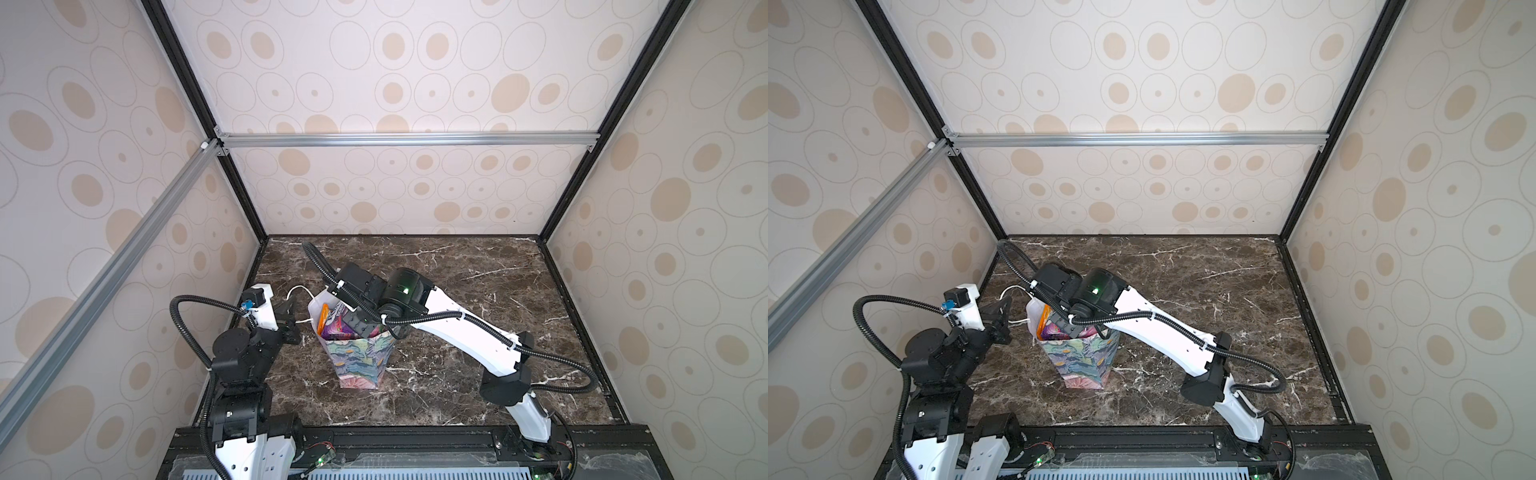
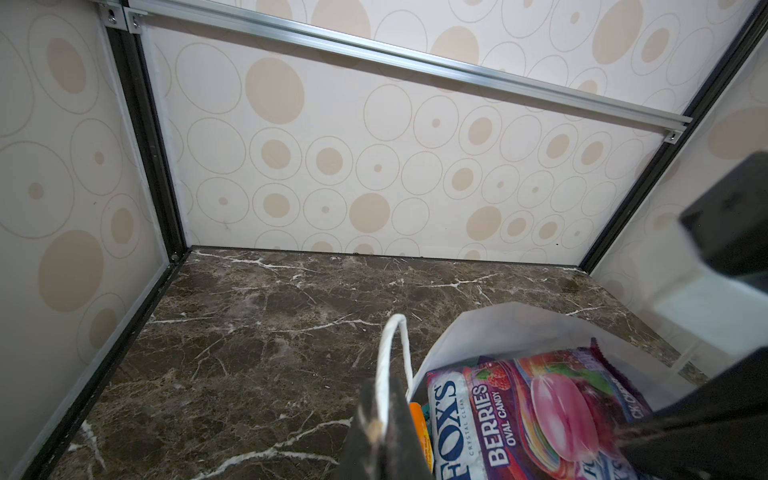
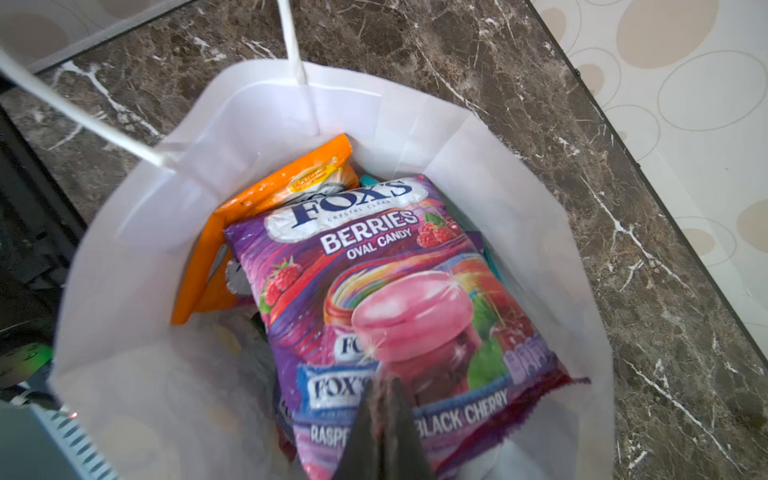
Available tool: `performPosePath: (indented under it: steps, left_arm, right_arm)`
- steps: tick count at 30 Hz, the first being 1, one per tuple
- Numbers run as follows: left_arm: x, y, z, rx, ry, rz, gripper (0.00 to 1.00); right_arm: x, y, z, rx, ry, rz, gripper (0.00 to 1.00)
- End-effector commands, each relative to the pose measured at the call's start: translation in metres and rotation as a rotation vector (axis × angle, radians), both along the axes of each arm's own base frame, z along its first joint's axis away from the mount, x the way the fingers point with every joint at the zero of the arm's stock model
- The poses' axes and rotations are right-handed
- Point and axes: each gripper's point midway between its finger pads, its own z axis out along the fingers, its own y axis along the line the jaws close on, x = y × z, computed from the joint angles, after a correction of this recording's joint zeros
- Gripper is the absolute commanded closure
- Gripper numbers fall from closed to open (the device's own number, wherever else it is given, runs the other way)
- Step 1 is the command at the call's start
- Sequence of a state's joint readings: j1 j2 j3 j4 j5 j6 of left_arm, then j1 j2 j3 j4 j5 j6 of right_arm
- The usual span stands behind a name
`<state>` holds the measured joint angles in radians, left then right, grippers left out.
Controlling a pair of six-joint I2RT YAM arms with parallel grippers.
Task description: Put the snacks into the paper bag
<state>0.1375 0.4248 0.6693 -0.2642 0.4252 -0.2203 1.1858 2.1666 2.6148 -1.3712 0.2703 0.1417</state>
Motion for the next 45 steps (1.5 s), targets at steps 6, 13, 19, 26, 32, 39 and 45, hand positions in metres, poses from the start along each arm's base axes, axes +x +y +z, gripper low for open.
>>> performPosePath:
  steps: [6,13,19,26,32,39,45]
  left_arm:
    - [-0.002,0.003,0.02,-0.052,0.009,0.024,1.0]
    - [0.0,-0.005,0.034,-0.105,0.061,-0.018,1.0]
    - [-0.002,-0.018,0.051,-0.151,0.041,-0.095,1.0]
    - [-0.003,-0.028,0.066,-0.169,0.036,-0.159,1.0]
    - [-0.007,-0.031,0.063,-0.174,0.041,-0.174,1.0]
    - [-0.006,-0.032,0.059,-0.166,0.055,-0.183,1.0]
    - [-0.002,-0.037,0.062,-0.155,0.062,-0.22,1.0]
  right_arm:
    - [-0.025,0.003,0.054,0.195,0.049,0.076,0.87]
    - [0.004,-0.051,0.121,0.373,-0.236,-0.156,0.65]
    - [-0.002,-0.109,0.138,0.511,-0.294,-0.293,0.54]
    - [-0.012,-0.122,0.092,0.453,-0.193,-0.336,0.43]
    - [-0.015,-0.112,0.061,0.436,-0.129,-0.339,0.4]
    - [0.001,-0.1,0.053,0.403,-0.192,-0.353,0.41]
    - [0.023,-0.102,0.043,0.402,-0.137,-0.364,0.73]
